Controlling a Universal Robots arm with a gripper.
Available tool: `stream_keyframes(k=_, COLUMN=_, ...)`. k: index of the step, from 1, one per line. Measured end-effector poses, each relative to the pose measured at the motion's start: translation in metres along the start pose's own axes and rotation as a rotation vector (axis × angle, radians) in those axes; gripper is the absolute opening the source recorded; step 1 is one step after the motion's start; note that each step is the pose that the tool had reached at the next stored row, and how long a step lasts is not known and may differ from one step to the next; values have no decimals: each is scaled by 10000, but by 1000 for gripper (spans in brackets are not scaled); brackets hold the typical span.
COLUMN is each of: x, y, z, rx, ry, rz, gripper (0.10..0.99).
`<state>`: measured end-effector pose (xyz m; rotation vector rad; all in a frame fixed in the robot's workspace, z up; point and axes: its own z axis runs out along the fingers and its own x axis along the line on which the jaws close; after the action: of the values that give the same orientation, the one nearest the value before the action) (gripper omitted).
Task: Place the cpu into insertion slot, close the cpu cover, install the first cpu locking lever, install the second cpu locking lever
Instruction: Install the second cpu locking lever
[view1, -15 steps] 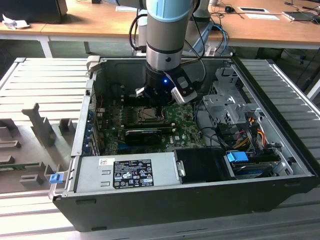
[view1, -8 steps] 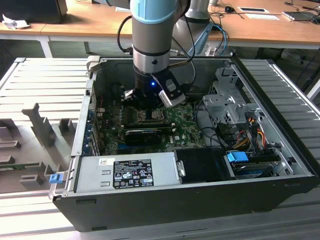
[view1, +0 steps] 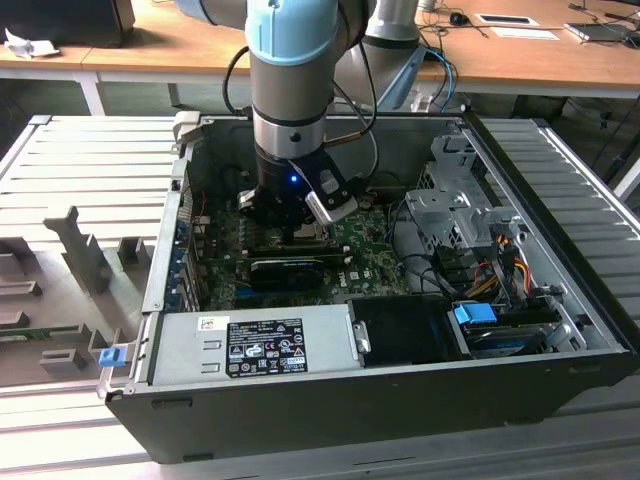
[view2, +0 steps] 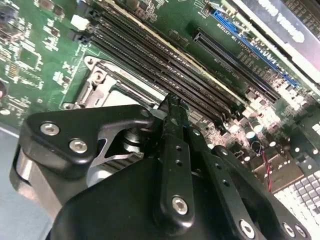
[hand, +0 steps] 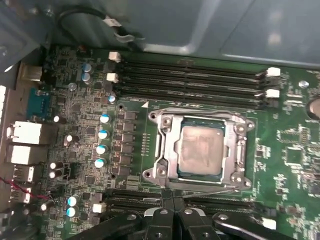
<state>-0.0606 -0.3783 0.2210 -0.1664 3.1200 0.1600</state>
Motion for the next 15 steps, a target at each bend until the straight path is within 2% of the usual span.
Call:
stream_keyframes(k=5, x=42, y=-14, z=26, rx=-164, ry=-6, rz=-118, gripper=106)
stream_keyframes(k=8, x=71, y=-30, z=30, rx=-326, ry=-24, rz=-117, gripper=106)
stream_keyframes(k=11, x=118, y=-41, z=36, rx=-429, ry=-36, rz=-117, gripper=106)
stream_keyframes(k=15, x=132, y=-67, z=61, rx=-486, ry=-43, rz=-117, gripper=106)
